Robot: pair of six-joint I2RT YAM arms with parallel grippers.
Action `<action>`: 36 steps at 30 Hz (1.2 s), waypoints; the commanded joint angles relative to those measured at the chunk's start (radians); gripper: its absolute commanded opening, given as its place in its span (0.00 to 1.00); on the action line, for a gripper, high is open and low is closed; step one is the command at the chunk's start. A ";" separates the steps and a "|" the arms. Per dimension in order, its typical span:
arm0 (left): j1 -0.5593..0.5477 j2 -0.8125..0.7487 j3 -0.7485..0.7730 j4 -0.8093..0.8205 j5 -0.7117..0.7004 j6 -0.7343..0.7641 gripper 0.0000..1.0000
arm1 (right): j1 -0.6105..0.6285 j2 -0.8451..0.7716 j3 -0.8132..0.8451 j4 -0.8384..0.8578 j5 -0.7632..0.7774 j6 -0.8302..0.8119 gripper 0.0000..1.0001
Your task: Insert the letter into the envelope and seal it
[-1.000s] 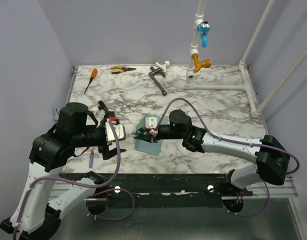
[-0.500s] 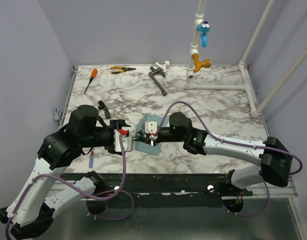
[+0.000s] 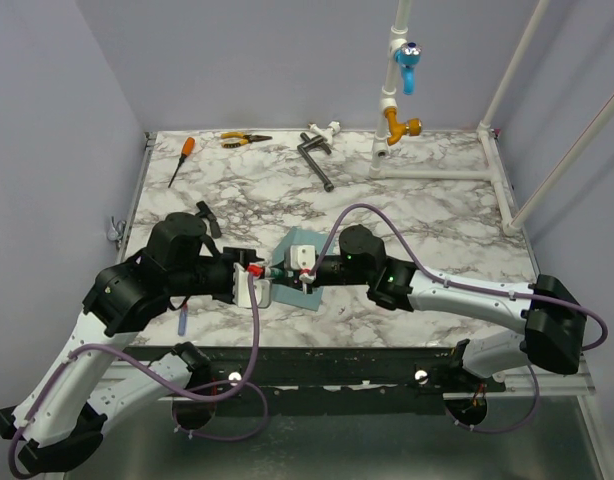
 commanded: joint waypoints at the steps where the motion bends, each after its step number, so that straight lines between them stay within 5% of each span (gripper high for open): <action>1: -0.014 -0.008 -0.013 0.011 0.013 0.008 0.44 | 0.009 0.009 0.005 -0.022 0.020 -0.013 0.01; 8: -0.027 -0.005 -0.012 0.011 0.018 0.004 0.30 | 0.009 0.022 0.009 -0.027 0.020 -0.016 0.01; 13: -0.039 -0.004 -0.021 0.011 0.012 0.001 0.39 | 0.009 0.037 0.021 -0.038 0.026 -0.019 0.01; 17: -0.042 -0.004 -0.018 0.010 0.003 -0.007 0.20 | 0.009 0.031 0.020 -0.037 0.033 -0.019 0.01; 19: -0.043 -0.003 -0.018 0.011 -0.004 -0.007 0.00 | 0.009 0.028 0.017 -0.036 0.041 -0.024 0.01; 36: 0.039 -0.014 0.069 -0.049 -0.014 -0.170 0.00 | -0.039 0.051 -0.116 0.015 0.198 0.030 0.01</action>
